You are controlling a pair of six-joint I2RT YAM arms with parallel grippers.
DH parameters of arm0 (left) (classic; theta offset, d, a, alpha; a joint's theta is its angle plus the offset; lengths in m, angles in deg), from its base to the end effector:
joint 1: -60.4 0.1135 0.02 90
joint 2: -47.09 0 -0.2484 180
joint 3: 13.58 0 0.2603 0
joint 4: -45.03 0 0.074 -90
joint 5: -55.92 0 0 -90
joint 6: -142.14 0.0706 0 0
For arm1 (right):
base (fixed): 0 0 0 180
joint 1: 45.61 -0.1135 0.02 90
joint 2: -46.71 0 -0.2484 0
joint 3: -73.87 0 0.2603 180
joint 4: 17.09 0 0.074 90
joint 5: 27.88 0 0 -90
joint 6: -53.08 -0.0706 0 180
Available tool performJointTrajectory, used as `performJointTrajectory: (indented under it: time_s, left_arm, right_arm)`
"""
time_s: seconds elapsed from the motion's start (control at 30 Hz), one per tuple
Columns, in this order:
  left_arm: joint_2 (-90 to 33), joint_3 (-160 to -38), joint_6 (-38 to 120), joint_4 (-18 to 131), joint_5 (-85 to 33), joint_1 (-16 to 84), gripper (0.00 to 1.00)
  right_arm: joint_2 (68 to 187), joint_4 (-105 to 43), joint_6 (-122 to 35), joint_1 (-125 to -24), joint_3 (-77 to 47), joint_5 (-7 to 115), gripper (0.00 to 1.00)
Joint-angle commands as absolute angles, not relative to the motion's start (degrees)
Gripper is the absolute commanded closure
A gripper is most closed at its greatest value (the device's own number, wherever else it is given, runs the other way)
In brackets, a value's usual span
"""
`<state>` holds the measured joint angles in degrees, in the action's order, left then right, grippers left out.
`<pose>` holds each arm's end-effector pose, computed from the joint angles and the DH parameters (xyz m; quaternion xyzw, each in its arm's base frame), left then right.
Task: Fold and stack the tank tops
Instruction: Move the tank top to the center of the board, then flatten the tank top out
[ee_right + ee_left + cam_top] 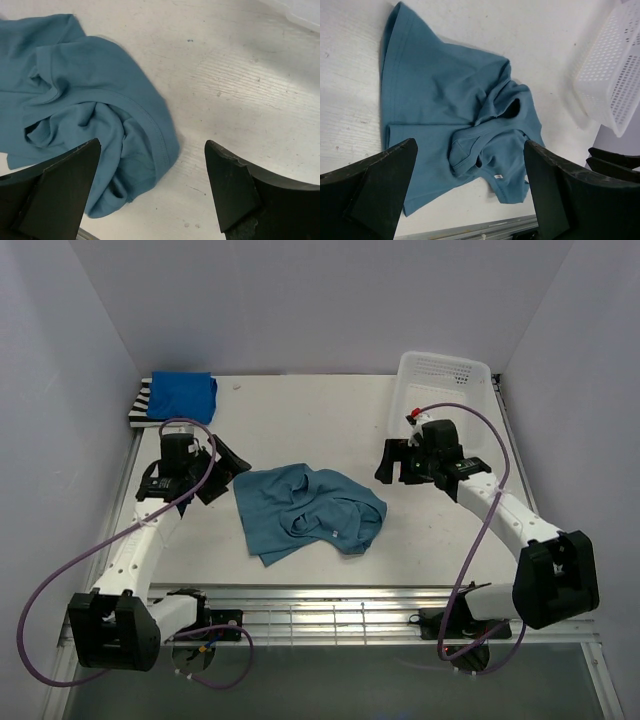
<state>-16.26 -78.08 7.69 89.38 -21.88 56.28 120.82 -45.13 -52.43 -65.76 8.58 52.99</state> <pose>0.2713 -0.0345 0.2428 -0.2750 0.8712 -0.2513 0.3198 0.3005 0.1222 0.2263 -0.0717 0.8894 0.2043 0.4027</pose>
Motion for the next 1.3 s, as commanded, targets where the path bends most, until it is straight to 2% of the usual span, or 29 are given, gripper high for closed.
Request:
performJointTrajectory:
  time_s: [0.0, 0.1, 0.33, 0.77, 0.87, 1.0, 1.13, 1.27]
  left_arm:
    - [-16.45, -76.04, 7.40, 90.78, -21.87, 56.01, 0.02]
    - [-16.45, -74.28, 7.14, 90.70, -22.83, 56.01, 0.02]
    - [-19.70, -70.94, 6.34, 90.78, -22.75, 55.92, 0.02]
    - [-29.97, -74.62, 5.73, 90.52, -30.30, 55.83, 0.02]
    - [-32.61, -76.99, 4.94, 89.47, -31.61, 55.92, 0.02]
    - [-35.60, -79.80, 5.46, 87.02, -35.22, 55.83, 0.02]
    - [-41.14, -82.61, 6.52, 83.67, -34.88, 55.92, 0.02]
    - [-47.29, -85.60, 8.62, 78.31, -30.92, 56.01, 0.02]
  right_arm:
    - [124.74, -43.68, -51.08, -65.83, 1.60, 53.42, 0.10]
    - [131.51, -43.24, -50.02, -65.74, -2.28, 53.24, 0.10]
    - [146.53, -45.18, -49.75, -64.43, -13.88, 60.97, 0.10]
    - [157.63, -49.39, -45.81, -48.34, -28.21, 55.80, 0.10]
    - [155.79, -51.33, -43.16, -48.86, -29.02, 50.28, 0.10]
    - [146.67, -50.10, -42.80, -54.03, -21.12, 48.58, 0.10]
    - [134.02, -47.20, -45.78, -62.12, -9.79, 52.27, 0.10]
    - [131.70, -48.07, -49.73, -71.96, -9.05, 58.22, 0.10]
